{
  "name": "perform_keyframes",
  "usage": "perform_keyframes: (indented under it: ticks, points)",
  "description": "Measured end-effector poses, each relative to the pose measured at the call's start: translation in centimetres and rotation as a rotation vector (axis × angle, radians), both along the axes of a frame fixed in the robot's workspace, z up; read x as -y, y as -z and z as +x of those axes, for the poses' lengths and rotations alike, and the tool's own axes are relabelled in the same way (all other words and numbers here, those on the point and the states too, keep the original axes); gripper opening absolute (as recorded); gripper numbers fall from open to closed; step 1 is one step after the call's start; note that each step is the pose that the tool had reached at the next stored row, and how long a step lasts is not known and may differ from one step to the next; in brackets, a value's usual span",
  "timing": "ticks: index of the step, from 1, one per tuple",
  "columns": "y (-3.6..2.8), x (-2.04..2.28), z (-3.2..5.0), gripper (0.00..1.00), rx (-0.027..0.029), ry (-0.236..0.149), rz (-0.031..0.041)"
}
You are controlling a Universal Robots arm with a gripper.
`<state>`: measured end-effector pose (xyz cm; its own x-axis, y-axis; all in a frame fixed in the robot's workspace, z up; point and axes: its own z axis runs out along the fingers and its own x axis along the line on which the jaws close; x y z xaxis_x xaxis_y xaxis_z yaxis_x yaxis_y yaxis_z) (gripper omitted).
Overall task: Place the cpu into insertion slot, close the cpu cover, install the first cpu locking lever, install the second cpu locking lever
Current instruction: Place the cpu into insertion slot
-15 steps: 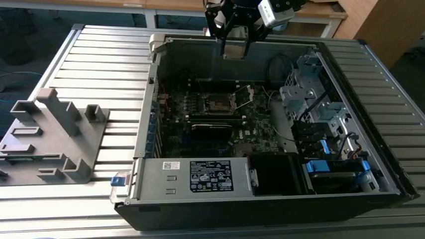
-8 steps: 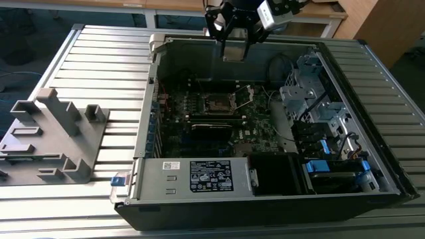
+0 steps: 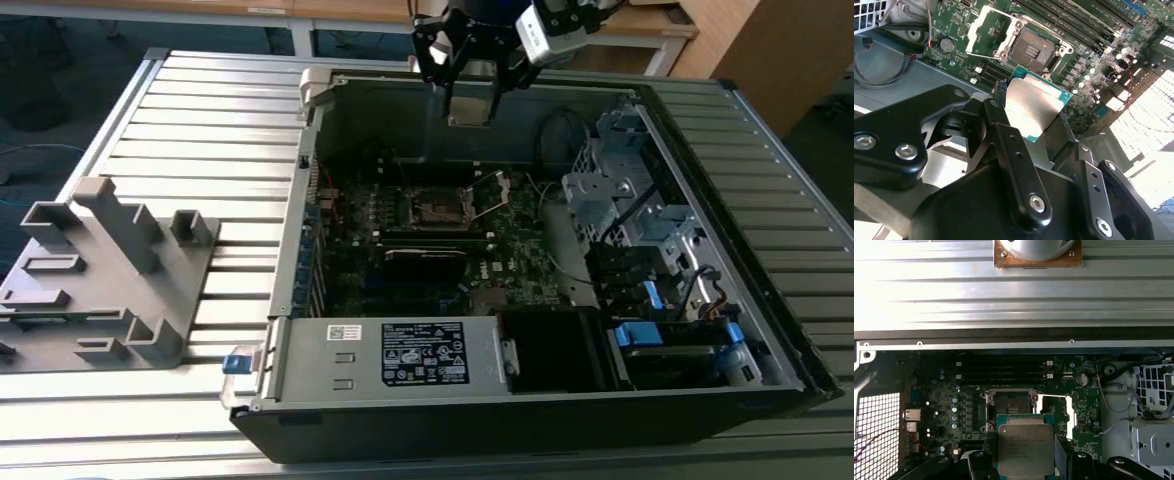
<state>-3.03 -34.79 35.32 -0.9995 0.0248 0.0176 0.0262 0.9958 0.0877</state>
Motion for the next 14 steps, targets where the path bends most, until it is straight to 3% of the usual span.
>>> perform_keyframes:
  ticks: [3,9,14]
  points:
    - [0.1,0.0,-0.01,0.54,0.0018,0.0,0.0004]
    - [0.64,0.0,-0.06,0.54,0.017,0.0,-0.0001]
    - [0.75,0.0,-0.07,0.54,0.0185,0.0,0.0003]
